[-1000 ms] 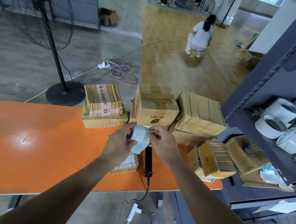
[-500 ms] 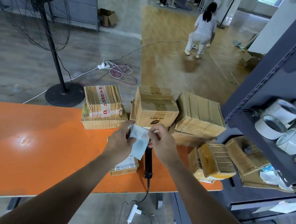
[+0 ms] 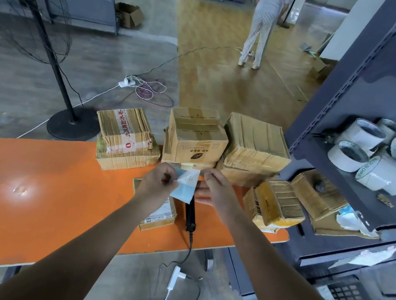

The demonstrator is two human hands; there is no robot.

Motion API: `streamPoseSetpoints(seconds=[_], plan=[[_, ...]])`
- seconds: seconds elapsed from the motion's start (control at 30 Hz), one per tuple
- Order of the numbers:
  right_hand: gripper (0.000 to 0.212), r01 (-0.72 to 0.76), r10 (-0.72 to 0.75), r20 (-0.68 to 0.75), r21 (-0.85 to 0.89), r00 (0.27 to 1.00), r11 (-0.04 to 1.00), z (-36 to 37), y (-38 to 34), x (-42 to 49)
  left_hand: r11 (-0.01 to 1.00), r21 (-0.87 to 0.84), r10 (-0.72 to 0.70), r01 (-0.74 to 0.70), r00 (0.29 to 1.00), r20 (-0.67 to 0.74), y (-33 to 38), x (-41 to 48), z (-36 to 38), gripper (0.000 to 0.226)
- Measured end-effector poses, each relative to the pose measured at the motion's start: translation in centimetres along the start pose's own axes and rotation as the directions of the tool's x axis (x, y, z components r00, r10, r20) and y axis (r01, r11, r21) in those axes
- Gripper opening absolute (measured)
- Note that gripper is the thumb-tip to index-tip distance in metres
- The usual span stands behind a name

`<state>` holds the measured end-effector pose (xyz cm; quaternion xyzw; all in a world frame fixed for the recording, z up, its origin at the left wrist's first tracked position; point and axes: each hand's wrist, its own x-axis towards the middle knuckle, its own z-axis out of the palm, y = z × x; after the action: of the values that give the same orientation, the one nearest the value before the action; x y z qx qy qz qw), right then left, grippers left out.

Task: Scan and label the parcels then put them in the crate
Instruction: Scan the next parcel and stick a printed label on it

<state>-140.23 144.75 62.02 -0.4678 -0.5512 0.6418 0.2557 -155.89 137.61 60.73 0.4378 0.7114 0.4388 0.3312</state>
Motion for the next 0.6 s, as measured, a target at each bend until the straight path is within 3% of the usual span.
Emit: streamPoseSetpoints(seconds=[0.23, 0.43, 0.6], plan=[[0.018, 0.004, -0.005, -0.048, -0.028, 0.999, 1.000, -1.6, 0.4, -0.2, 0.993, -0.114, -0.038, 0.041, 0.999, 0.029, 1.0, -0.1, 1.5, 0.013], [0.012, -0.041, 0.043, -0.085, 0.026, 0.995, 0.999, -3.0, 0.7, 0.1, 0.960, -0.236, -0.159, 0.154, 0.987, 0.000, 1.7, 1.0, 3.4, 0.013], [0.033, 0.013, -0.013, 0.013, -0.024, 1.000, 1.000, -4.6, 1.9, 0.0, 0.886, -0.364, -0.296, 0.287, 0.955, 0.031, 1.3, 2.6, 5.4, 0.007]])
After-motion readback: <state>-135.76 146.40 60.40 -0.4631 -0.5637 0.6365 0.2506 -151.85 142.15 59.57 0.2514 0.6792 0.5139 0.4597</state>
